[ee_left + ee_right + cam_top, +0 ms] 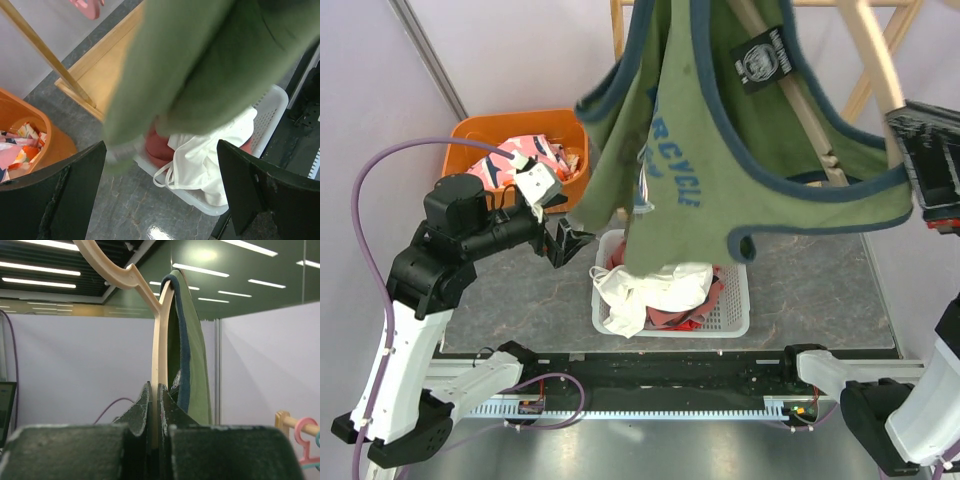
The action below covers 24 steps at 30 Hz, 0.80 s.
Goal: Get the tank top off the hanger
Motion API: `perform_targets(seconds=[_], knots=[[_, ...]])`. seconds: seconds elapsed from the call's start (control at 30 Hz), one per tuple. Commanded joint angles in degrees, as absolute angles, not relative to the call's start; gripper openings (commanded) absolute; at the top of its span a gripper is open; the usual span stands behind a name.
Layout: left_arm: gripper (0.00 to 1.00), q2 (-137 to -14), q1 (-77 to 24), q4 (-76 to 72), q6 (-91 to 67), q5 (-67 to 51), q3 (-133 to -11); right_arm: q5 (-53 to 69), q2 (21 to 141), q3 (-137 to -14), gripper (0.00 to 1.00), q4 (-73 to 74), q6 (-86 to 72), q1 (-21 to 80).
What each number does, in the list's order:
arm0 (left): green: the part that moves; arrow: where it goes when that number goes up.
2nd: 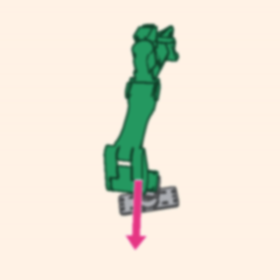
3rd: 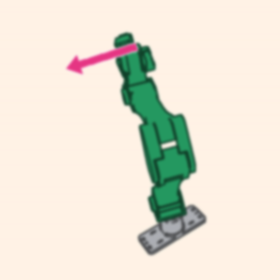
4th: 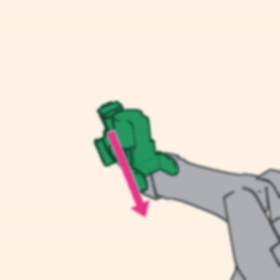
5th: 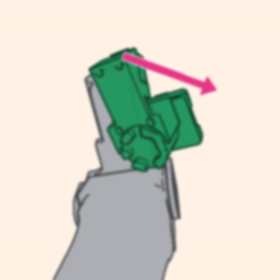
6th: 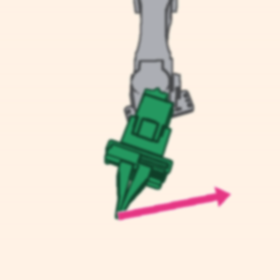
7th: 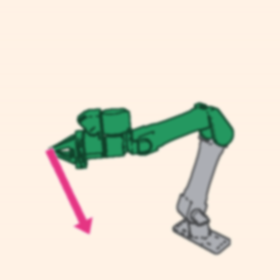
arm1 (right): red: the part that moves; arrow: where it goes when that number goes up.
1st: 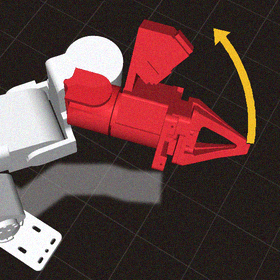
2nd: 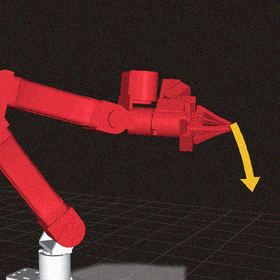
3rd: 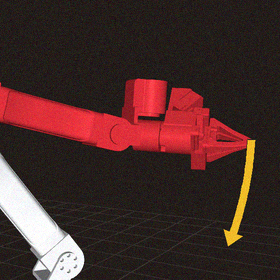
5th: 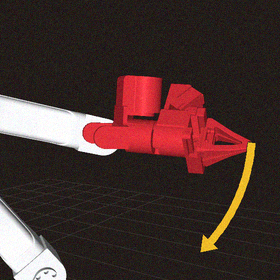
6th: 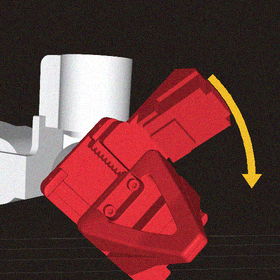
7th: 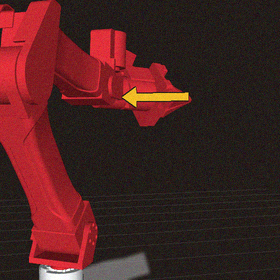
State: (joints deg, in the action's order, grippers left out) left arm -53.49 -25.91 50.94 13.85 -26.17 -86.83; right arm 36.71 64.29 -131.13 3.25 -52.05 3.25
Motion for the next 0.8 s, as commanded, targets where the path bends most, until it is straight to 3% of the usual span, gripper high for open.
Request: perform_targets(seconds=[0.0, 0.27, 0.4, 0.63, 0.77], knots=[[0.99, -53.2, -25.3, 51.1, 11.5, -28.5, -87.5, 36.7, 63.4, -124.3, 0.0, 6.7, -47.6, 3.5], [0.99, -53.3, -25.3, 51.7, 11.9, -29.3, -88.5, 42.2, 59.7, -112.8, 0.0, 14.9, -35.9, 3.5], [0.99, -52.5, -25.3, 54.0, 13.5, -31.7, -88.6, 46.8, 55.6, -96.6, 0.0, 9.8, -31.3, 3.5], [1.0, -46.3, -25.3, 55.5, 22.8, -31.2, -91.2, 55.7, 52.6, -87.7, 0.0, 9.1, -23.5, 4.4], [1.0, -47.0, -25.3, 55.2, 24.7, -38.3, -95.4, 58.2, 49.2, -78.5, 0.0, 2.1, -27.1, 4.6]])
